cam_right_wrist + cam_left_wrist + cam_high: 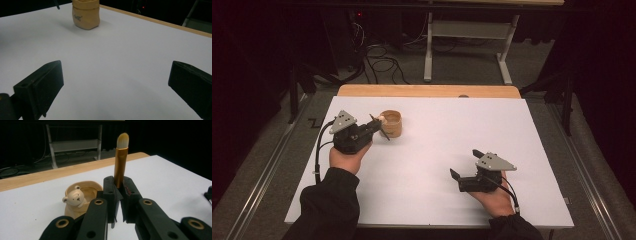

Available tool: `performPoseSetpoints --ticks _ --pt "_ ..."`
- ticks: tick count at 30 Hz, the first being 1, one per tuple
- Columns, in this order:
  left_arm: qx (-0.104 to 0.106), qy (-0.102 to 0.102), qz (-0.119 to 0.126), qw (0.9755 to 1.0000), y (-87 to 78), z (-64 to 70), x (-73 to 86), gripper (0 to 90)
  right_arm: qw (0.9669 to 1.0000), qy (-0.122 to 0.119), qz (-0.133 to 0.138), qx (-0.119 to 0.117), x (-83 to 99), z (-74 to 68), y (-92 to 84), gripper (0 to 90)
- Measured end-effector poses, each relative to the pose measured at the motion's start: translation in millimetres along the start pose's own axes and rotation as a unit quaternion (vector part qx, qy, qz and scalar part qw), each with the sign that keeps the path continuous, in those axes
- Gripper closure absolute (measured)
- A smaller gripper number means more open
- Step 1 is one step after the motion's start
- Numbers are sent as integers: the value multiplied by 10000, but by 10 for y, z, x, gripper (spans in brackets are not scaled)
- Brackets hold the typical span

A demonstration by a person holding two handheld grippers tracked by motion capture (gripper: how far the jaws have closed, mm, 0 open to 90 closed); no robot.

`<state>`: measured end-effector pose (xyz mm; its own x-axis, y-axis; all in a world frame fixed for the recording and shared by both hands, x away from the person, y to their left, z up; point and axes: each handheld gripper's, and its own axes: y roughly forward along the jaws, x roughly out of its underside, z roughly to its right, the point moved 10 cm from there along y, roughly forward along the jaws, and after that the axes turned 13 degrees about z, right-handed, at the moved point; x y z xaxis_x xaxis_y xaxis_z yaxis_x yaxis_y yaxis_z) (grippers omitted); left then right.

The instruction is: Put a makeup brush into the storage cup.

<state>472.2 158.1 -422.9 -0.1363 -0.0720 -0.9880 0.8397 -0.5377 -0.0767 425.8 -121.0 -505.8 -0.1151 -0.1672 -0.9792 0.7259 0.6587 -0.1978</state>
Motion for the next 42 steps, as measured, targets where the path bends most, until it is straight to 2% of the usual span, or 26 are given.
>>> performPoseSetpoints --ticks 6,11,17,32,42 --pt "-82 -4 42 10000 64 -52 -77 833 9999 65 80 44 -20 41 -26 5" --pt "-140 94 30 9999 117 -81 -134 833 10000 -6 53 5 1 36 -54 5" --pt "-193 49 72 9998 218 -136 -180 833 9998 32 186 56 -42 55 -79 5" --pt "-317 103 -12 9994 463 -248 -262 833 9999 4 108 10 -16 40 -65 10" --pt "-446 77 -53 9990 530 -387 -293 833 9999 11 105 19 -14 52 -64 16"
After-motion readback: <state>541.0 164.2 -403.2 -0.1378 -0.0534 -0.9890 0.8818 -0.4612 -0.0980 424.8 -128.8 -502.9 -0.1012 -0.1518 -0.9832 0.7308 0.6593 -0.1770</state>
